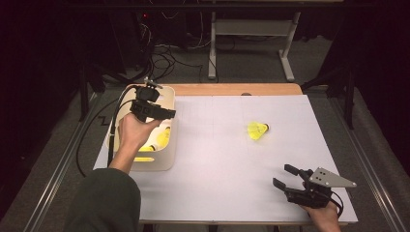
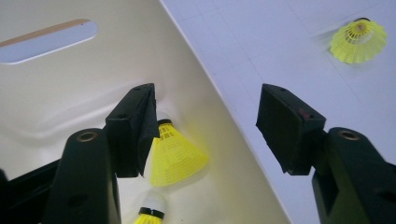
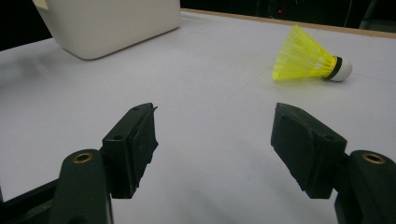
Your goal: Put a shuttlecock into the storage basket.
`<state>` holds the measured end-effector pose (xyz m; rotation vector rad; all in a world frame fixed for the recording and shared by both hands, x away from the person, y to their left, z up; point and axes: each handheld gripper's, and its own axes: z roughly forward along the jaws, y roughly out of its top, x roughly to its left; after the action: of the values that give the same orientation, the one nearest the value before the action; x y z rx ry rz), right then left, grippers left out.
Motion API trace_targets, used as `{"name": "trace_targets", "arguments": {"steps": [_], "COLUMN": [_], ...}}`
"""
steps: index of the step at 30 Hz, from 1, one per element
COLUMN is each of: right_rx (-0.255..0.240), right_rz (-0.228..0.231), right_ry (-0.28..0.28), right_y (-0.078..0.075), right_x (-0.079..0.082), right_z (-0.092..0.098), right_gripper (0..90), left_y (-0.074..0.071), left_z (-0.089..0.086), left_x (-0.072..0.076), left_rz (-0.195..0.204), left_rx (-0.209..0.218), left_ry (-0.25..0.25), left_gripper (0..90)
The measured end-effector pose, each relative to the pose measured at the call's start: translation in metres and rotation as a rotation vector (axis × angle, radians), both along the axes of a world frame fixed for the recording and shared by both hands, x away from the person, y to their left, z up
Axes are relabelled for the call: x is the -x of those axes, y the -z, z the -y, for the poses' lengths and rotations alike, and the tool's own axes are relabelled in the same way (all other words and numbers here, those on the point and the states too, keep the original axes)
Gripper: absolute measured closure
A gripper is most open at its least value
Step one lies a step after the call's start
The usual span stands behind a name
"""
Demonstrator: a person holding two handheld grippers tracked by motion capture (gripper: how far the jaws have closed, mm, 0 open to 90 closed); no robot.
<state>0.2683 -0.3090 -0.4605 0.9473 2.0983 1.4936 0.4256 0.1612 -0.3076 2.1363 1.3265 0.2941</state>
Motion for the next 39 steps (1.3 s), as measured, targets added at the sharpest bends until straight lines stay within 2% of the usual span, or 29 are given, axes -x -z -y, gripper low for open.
{"name": "trace_targets", "arguments": {"steps": [20,39], "right_rx": [-0.004,-0.005], "right_rz": [-0.002,0.000], "right_ry": [0.000,-0.003], "right_y": [0.000,0.000], "right_x": [0.000,0.000], "right_z": [0.000,0.000], "right_gripper": [31.7,31.7], "left_y": [-0.001,-0.005], "left_z": [0.018,0.038], "left_x": [0.000,0.004], "left_rz": [-0.001,0.009], "left_rx": [0.019,0.018], "left_ry": [0.041,0.085], "left_gripper": [38.3,38.3]}}
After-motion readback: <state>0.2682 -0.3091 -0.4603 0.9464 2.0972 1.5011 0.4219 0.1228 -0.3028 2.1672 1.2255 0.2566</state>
